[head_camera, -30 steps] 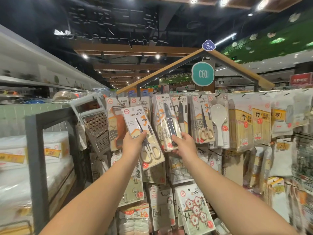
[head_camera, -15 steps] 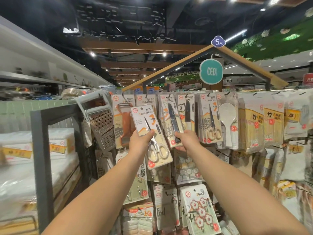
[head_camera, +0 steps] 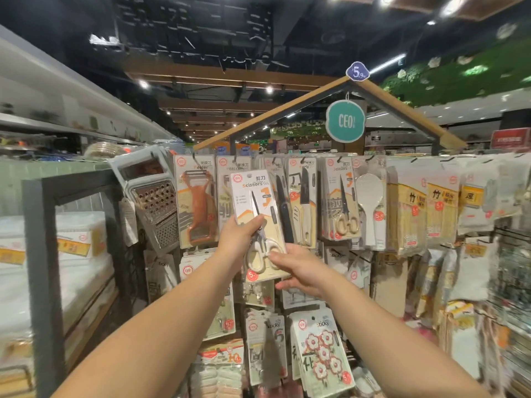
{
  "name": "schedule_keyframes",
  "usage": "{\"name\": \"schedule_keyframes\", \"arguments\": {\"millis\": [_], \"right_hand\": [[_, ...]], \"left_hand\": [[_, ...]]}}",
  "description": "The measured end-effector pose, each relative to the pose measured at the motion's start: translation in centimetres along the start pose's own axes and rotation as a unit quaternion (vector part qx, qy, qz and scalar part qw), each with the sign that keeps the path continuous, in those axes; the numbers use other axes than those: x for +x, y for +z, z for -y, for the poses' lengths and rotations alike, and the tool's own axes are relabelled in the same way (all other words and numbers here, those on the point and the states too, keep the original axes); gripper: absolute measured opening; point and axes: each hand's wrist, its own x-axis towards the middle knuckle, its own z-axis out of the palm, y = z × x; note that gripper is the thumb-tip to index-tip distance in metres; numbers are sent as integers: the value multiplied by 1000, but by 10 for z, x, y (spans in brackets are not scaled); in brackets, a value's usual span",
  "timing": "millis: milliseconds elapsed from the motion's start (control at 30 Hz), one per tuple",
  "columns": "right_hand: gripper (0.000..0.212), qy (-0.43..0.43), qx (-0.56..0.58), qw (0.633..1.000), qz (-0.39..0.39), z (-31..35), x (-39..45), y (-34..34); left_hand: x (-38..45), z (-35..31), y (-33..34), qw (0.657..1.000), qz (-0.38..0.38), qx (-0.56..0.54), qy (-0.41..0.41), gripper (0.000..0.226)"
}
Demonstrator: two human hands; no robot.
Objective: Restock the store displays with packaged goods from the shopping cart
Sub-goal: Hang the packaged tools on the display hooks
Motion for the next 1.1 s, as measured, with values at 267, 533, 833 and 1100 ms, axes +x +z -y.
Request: {"name": "schedule_keyframes", "arguments": {"millis": [267, 533, 833, 1100], "right_hand": [[17, -66, 116, 973, -188, -13, -4, -49], [24, -120, 164, 929, -309, -5, 3, -109], [30, -127, 144, 921, -339, 16, 13, -151], [53, -104, 140, 915, -364, 27, 37, -165]], "left_hand": [[-4, -1, 41, 987, 140, 34, -78, 38], [-4, -9, 98, 966, 221, 75, -108, 63], [-2, 2, 128, 963, 225, 89, -121, 47], [-1, 10, 119, 963, 206, 99, -142, 30]]}}
